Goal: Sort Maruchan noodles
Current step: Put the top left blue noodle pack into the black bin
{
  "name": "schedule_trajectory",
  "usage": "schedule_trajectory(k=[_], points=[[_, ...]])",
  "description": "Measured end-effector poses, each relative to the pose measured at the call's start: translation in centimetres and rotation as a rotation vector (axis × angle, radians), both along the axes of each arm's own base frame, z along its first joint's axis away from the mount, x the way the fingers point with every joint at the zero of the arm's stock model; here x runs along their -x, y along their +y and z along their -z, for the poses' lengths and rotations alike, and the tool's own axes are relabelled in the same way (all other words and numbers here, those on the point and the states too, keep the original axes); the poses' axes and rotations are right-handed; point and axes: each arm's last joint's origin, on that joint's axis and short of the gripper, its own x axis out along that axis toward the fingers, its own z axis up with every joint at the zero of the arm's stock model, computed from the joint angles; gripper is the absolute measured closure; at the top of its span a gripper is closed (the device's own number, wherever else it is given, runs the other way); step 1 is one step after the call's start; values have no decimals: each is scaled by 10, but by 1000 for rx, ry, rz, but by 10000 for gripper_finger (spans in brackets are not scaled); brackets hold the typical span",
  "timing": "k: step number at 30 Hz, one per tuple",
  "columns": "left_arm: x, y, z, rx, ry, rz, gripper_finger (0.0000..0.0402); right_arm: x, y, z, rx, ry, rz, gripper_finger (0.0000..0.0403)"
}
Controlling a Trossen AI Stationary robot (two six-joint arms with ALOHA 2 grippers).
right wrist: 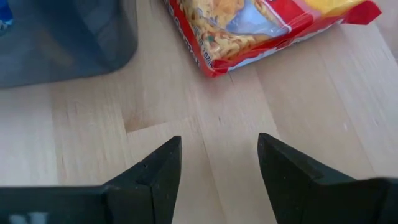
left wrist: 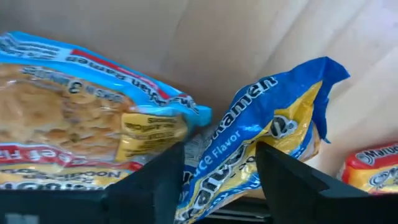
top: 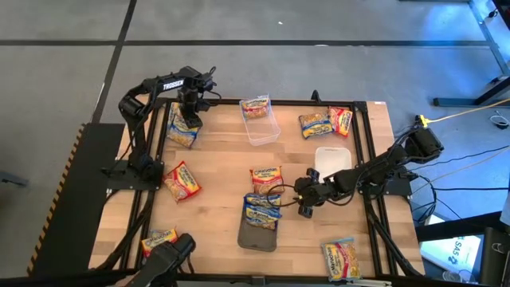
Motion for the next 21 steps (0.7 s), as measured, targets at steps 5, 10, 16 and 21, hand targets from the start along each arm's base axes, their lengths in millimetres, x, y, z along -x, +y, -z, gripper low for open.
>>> schedule_trajectory(k=[5,10,16,21], points=[[0,-1,0,10,7,0,296,0,-1,0,21,-8,13,217],[-1,-2,-1,13,14,-4,384,0,-1,0,27,-9,16,217],[-10,-12,-7,-7,41,-18,400,-1,0,-1,15,-5,9,217],[-26,-37,-36,-91,-9,32,401,-7,3,-8,13,-14,-17,217]])
